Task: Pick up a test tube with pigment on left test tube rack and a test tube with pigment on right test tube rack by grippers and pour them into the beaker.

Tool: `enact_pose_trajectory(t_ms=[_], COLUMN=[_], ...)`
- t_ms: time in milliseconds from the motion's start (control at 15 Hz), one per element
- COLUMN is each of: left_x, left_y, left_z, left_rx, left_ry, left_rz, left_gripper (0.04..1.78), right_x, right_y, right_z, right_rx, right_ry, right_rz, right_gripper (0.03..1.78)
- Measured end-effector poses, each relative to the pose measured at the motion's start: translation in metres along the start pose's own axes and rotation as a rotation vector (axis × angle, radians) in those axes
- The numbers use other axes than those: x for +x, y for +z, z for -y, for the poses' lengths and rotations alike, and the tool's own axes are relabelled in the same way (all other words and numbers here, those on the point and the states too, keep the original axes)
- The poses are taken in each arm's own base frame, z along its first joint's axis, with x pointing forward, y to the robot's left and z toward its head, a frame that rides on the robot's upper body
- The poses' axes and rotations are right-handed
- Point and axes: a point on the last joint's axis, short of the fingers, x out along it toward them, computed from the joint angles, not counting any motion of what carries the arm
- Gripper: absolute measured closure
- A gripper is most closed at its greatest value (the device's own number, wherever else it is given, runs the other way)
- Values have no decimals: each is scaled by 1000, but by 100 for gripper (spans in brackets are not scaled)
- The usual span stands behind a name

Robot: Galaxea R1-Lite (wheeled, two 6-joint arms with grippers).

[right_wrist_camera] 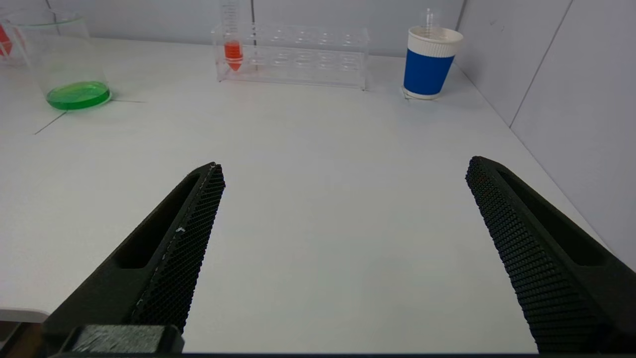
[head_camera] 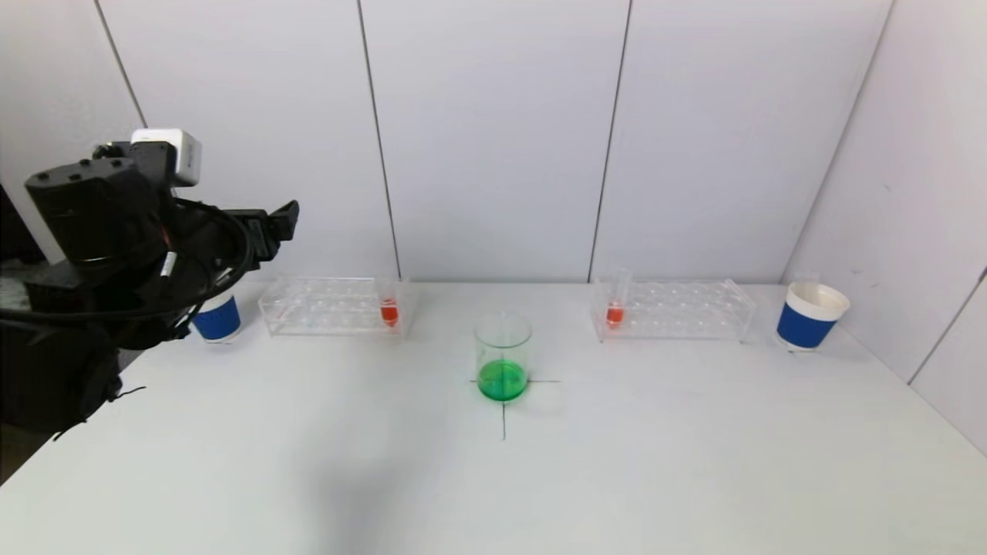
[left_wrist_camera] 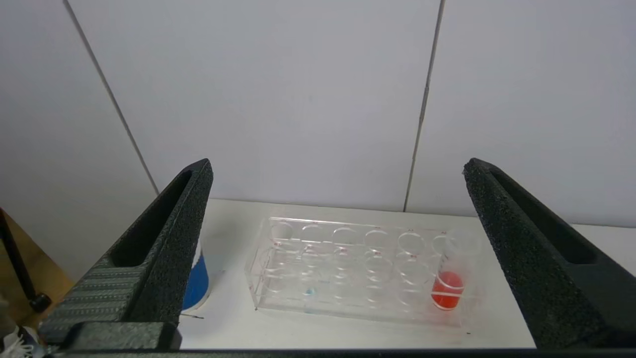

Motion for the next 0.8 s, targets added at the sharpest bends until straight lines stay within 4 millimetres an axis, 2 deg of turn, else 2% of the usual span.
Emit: enact_pose_trajectory(t_ms=[333,800], left_x=[-74,-171], left_y=[22,35], left_z=[-22,-53], left_rx=[92,199], left_ry=[133,370], left_rz=[63,127], left_gripper=[6,6], right_x=[0,0], right_y=[0,0], right_z=[0,0], right_rx=[0,0], right_ry=[0,0], right_rz=[0,0], right_gripper=[4,4])
